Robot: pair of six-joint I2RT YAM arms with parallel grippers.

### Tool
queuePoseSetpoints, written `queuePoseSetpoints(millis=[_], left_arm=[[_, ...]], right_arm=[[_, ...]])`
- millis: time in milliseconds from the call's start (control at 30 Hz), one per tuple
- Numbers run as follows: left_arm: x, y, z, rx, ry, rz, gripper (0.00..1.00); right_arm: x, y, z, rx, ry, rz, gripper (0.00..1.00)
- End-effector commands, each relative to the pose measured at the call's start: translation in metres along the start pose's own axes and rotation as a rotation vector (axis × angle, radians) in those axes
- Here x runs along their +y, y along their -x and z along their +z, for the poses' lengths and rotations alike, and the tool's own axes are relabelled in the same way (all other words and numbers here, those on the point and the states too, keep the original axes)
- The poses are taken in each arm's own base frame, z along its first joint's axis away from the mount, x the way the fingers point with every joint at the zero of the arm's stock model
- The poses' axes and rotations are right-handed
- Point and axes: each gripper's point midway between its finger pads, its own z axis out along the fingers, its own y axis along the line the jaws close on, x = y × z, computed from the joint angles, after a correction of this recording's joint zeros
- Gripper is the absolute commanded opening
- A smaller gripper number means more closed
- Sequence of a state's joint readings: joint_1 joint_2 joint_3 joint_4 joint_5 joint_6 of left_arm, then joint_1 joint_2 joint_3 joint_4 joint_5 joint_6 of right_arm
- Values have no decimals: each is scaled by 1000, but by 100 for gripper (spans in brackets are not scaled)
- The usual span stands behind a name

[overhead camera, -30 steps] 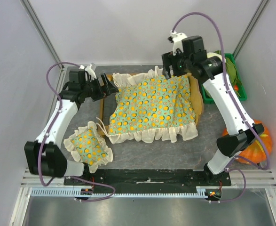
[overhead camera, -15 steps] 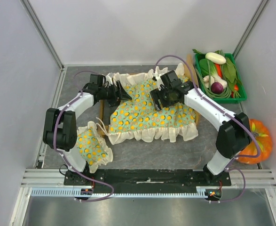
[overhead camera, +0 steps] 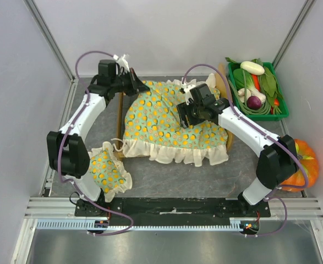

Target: Set up the pet bed

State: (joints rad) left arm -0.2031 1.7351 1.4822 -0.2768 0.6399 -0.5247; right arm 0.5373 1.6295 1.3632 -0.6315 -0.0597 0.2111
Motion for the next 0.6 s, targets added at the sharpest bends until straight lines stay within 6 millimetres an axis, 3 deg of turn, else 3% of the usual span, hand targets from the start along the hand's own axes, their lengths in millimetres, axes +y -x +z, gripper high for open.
queuePoseSetpoints(millis=[0,100,167,300,333,367,433,467,567], left_arm=[[4,56,-47,-157,232,266,2],[45,42,-47,-104,336,227,2],[61,38,-48,-123,370,214,2],[96,-11,-37,33,352,59,2],[102,-20,-36,54,361,38,11],[109,-27,-35,68,383,23,28],[118,-39,-41,77,425,0,41],[117,-38,-47,59,445,4,62],[105,-31,-65,3,451,35,78]], right_arm=[[15,35,-1,-98,67,30,74],[28,46,14,-90,107,29,74],[32,53,25,-91,117,26,74],[9,49,42,-60,-4,-1,76],[4,45,49,-35,-22,-11,77],[3,52,46,-43,-31,-22,78],[-2,58,34,-56,-60,-45,78],[-2,64,25,-76,-60,-51,79],[2,82,-12,-166,-51,-56,82]])
